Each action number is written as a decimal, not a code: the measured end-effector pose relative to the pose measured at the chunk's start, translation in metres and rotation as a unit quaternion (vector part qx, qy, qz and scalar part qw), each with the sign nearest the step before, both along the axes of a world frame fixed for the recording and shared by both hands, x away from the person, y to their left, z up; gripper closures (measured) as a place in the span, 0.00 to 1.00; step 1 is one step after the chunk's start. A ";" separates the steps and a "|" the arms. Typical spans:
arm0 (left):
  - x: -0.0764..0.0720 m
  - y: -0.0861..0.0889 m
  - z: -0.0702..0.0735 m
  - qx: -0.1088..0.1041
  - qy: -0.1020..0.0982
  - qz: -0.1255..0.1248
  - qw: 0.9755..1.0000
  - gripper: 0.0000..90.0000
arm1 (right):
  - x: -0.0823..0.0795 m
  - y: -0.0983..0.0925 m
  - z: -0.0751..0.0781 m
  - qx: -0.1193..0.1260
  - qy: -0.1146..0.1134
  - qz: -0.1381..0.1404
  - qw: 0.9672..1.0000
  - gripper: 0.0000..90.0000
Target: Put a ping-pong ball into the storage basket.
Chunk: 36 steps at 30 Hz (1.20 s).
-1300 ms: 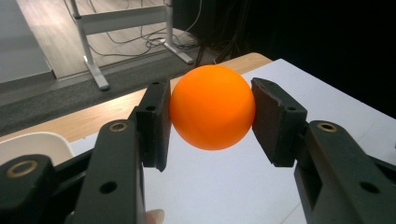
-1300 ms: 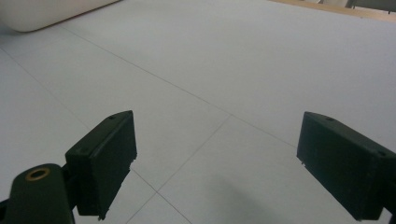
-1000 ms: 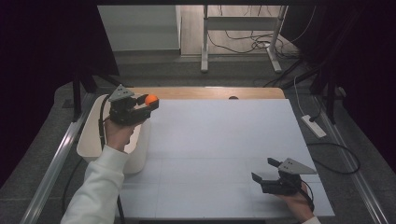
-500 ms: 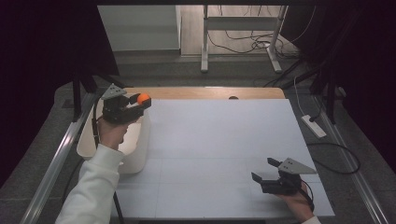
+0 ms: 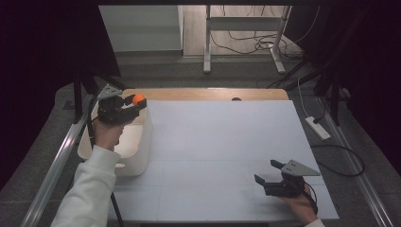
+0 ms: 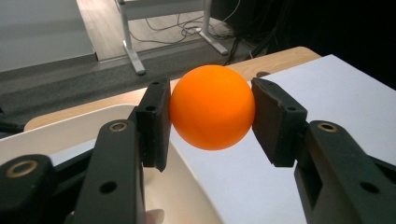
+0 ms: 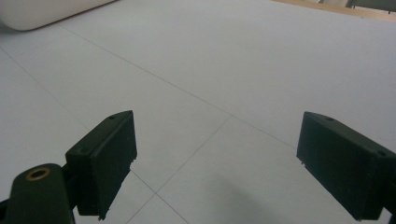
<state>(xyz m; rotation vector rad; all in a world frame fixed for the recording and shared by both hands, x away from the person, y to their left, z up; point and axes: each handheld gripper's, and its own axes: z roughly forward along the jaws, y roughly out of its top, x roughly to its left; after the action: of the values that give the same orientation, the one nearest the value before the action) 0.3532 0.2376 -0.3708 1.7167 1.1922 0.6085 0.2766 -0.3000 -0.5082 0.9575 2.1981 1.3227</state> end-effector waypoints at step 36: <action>0.007 0.032 -0.006 0.043 0.061 0.048 0.996 0.56 | 0.001 0.000 0.000 -0.001 -0.001 -0.004 1.000 0.14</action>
<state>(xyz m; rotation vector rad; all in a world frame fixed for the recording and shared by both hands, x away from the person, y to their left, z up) 0.3604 0.2692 -0.3773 1.7995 1.3577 0.6272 0.2774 -0.2996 -0.5084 0.9642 2.1910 1.3171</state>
